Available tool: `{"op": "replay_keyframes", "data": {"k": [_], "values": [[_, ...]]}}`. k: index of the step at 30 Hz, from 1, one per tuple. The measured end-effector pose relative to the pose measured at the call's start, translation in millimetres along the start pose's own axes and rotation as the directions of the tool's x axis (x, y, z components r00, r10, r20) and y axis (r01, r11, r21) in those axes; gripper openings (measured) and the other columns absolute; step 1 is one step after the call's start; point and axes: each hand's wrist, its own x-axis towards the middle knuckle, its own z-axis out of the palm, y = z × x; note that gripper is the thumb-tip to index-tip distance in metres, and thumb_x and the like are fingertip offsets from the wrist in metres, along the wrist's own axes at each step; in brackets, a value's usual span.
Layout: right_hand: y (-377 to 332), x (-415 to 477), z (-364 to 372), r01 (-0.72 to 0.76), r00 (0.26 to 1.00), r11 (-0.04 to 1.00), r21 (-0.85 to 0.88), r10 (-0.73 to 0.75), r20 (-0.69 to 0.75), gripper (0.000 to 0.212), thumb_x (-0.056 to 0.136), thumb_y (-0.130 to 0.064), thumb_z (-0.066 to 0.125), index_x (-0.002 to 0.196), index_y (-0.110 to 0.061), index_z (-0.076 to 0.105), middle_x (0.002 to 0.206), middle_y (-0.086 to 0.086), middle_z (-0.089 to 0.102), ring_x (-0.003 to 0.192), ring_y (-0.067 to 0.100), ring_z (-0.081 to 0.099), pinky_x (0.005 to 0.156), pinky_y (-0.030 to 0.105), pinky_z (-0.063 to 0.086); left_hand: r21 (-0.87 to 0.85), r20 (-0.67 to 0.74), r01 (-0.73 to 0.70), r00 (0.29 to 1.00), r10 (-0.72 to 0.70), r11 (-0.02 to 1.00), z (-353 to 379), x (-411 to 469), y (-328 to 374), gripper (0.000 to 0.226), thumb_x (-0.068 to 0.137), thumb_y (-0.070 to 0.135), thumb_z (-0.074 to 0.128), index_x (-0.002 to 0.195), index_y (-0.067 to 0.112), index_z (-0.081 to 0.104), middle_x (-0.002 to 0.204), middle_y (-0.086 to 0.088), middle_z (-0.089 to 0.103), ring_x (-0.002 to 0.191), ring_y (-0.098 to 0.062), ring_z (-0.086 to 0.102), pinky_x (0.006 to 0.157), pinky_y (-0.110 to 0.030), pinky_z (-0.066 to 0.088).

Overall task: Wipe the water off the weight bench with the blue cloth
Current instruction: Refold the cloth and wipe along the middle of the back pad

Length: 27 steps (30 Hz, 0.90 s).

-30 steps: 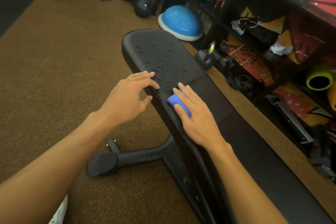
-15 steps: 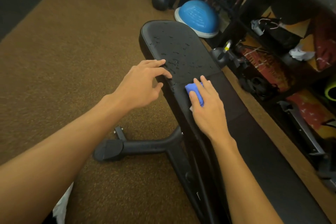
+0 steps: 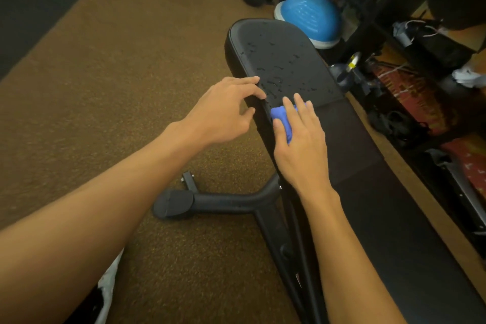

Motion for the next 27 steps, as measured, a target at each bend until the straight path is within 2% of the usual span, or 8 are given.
{"op": "replay_keyframes", "data": {"k": [4,10,13,16,19,22,24,27], "values": [[11.2,-28.8,-6.8,0.201,0.977,0.979,-0.040,-0.197,0.076,0.055,0.112,-0.035,0.047,0.165,-0.024,0.035,0.176,-0.006,0.021,0.164,0.014,0.008,0.131,0.043,0.016,0.003,0.004,-0.005,1.000,0.005,1.000,0.2,1.7,-2.1,0.043,0.098,0.018,0.066,0.139,0.030,0.066,0.162,0.008,0.047,0.151,-0.020,0.039,0.123,-0.042,0.028],[1.7,-8.1,1.8,-0.021,0.998,1.000,-0.011,0.020,-0.058,0.055,0.113,-0.036,0.046,0.165,-0.020,0.036,0.174,0.002,0.028,0.163,0.022,0.017,0.129,0.051,0.026,-0.014,-0.019,0.000,1.000,0.000,1.000,-2.5,8.7,-6.1,0.041,0.099,0.013,0.063,0.135,0.029,0.068,0.157,0.009,0.054,0.147,-0.021,0.046,0.123,-0.043,0.030],[-1.5,-9.7,5.6,0.064,0.998,0.996,-0.057,-0.066,-0.024,0.055,0.113,-0.036,0.045,0.165,-0.020,0.036,0.174,0.002,0.028,0.164,0.023,0.016,0.130,0.050,0.025,-0.028,-0.013,0.013,1.000,-0.013,1.000,-1.8,7.6,-5.4,0.041,0.099,0.009,0.062,0.135,0.027,0.069,0.158,0.009,0.053,0.147,-0.020,0.045,0.122,-0.038,0.029],[12.1,-40.8,-7.7,0.137,0.989,0.989,-0.050,-0.134,0.068,0.058,0.111,-0.039,0.045,0.166,-0.023,0.034,0.176,-0.005,0.023,0.164,0.015,0.010,0.130,0.050,0.023,-0.045,0.001,0.018,1.000,-0.018,0.999,-2.9,7.2,-7.3,0.041,0.099,0.007,0.061,0.134,0.027,0.069,0.159,0.009,0.052,0.147,-0.021,0.045,0.123,-0.040,0.031],[19.3,-69.8,-23.7,0.096,0.985,0.995,0.035,-0.100,0.143,0.062,0.109,-0.040,0.051,0.167,-0.029,0.031,0.176,-0.014,0.015,0.163,0.005,0.003,0.131,0.052,0.020,-0.077,0.012,0.025,1.000,-0.024,0.997,-4.9,7.4,-8.5,0.041,0.100,0.006,0.059,0.133,0.028,0.069,0.159,0.008,0.052,0.136,-0.020,0.057,0.121,-0.040,0.037],[16.5,-93.3,-32.3,0.050,0.981,0.992,0.118,-0.071,0.181,0.060,0.113,-0.046,0.042,0.168,-0.035,0.022,0.176,-0.021,0.005,0.162,0.001,-0.002,0.133,0.049,0.011,-0.114,0.019,0.040,0.999,-0.038,0.993,-2.6,9.5,-10.2,0.042,0.099,0.006,0.058,0.131,0.029,0.070,0.158,0.007,0.053,0.147,-0.021,0.047,0.124,-0.045,0.035],[12.4,-103.5,-27.8,-0.017,0.994,0.990,0.139,0.002,0.113,0.062,0.114,-0.043,0.040,0.170,-0.033,0.014,0.177,-0.018,0.000,0.162,0.000,-0.002,0.134,0.046,0.010,-0.104,0.020,0.042,0.999,-0.040,0.994,-0.4,9.1,-12.4,0.042,0.098,0.007,0.058,0.129,0.031,0.070,0.158,0.007,0.054,0.149,-0.021,0.046,0.124,-0.047,0.036],[5.1,-111.1,-10.2,-0.157,0.985,0.981,0.112,0.163,-0.048,0.078,0.110,-0.037,0.053,0.171,-0.019,0.006,0.179,-0.005,0.003,0.163,0.006,0.002,0.134,0.038,0.012,-0.095,0.031,0.039,0.999,-0.036,0.995,-1.1,6.2,-11.8,0.042,0.097,0.007,0.057,0.129,0.030,0.070,0.160,0.006,0.051,0.141,-0.021,0.054,0.123,-0.043,0.037]]}}
